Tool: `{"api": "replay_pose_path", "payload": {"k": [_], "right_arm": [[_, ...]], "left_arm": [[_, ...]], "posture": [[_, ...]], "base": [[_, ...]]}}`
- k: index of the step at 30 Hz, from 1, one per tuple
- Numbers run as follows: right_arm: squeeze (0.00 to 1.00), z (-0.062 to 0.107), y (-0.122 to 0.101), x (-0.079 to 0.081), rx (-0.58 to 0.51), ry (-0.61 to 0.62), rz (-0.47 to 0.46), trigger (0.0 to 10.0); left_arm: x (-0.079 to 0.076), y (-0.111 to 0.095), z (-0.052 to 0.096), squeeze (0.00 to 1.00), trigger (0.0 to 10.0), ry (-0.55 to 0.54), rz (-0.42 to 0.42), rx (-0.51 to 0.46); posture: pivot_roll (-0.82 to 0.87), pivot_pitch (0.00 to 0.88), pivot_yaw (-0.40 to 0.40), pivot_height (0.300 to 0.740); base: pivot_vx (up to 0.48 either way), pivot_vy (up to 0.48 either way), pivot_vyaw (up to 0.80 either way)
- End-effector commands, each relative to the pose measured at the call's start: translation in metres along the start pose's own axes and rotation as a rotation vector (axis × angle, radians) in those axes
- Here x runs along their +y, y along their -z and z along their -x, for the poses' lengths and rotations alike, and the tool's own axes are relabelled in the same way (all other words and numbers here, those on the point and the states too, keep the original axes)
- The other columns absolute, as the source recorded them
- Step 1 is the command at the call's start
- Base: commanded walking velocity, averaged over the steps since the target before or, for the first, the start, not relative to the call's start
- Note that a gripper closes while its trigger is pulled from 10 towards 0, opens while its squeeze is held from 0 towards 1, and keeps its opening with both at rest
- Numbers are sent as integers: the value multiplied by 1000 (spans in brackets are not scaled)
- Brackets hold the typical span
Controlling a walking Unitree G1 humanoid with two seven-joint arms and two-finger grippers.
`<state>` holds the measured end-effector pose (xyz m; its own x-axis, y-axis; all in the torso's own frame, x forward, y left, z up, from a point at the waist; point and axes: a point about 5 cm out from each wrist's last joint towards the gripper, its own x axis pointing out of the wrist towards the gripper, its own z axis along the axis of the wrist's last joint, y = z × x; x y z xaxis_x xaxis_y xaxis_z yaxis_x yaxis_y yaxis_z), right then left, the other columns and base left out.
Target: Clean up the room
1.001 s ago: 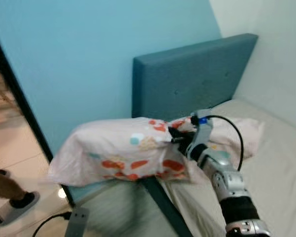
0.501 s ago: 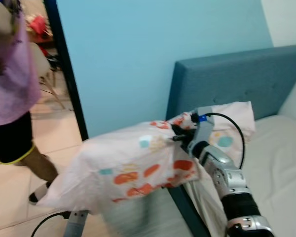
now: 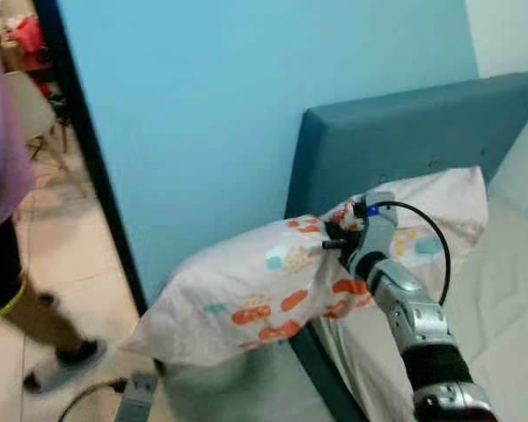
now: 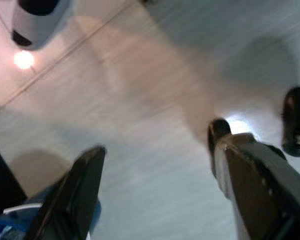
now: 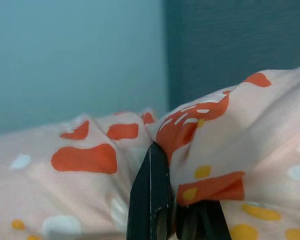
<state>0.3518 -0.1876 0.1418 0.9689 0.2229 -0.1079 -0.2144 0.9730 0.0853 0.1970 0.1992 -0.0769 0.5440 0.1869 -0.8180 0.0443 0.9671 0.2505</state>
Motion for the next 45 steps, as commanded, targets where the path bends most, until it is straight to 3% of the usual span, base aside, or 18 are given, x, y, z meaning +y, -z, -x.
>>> {"api": "replay_pose_path", "payload": {"k": [1, 19, 33, 45], "right_arm": [[0, -5, -26, 12, -136, -50, 26, 10000], [0, -4, -26, 27, -143, -163, 15, 10000], [0, -3, -25, 27, -129, -181, 22, 10000], [0, -4, -21, 24, -104, -152, 20, 10000]], "left_arm": [[3, 11, 1, 0, 10000, -3, -15, 35], [4, 15, 1, 0, 10000, 7, 11, 55], [4, 16, 1, 0, 10000, 1, 25, 59], [4, 15, 1, 0, 10000, 1, 22, 58]], "posture": [[54, 0, -53, 725], [54, 0, -53, 725], [51, 0, -53, 725], [53, 0, -53, 725]], "base": [[431, 0, 0], [86, 0, 0], [0, -467, 692], [0, -464, 0]]}}
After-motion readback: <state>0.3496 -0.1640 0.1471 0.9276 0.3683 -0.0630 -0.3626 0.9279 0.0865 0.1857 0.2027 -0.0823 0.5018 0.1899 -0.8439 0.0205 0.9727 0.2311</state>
